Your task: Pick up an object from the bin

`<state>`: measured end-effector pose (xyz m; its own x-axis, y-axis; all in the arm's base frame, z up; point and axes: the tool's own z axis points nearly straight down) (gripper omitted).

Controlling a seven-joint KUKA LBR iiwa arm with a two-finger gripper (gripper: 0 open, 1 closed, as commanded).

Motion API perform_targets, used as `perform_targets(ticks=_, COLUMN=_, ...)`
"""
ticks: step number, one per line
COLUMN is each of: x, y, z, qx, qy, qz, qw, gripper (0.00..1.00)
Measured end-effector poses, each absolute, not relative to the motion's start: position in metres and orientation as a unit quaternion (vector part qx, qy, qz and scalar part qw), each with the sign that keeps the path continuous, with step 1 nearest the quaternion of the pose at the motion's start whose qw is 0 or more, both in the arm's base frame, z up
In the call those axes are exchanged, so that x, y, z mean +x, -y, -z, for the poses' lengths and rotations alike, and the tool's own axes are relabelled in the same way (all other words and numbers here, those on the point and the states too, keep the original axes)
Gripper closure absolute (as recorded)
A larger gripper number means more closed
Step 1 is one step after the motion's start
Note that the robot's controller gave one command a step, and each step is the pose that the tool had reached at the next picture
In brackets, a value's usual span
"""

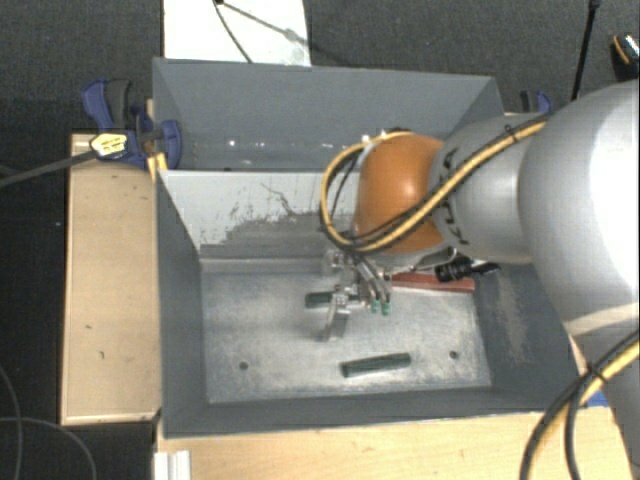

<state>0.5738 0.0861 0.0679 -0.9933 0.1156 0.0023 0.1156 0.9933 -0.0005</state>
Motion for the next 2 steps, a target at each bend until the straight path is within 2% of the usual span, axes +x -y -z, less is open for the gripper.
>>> perform_targets(ticks=1, x=0.5742, y=-0.0861, z=-0.0684, qx=-0.06, qy=0.998, qz=0.0, qw=0.001, gripper=0.0)
perform_targets(ticks=2, x=0.5744, y=-0.0863, z=-0.069, qx=-0.061, qy=0.998, qz=0.001, qw=0.0, gripper=1.0)
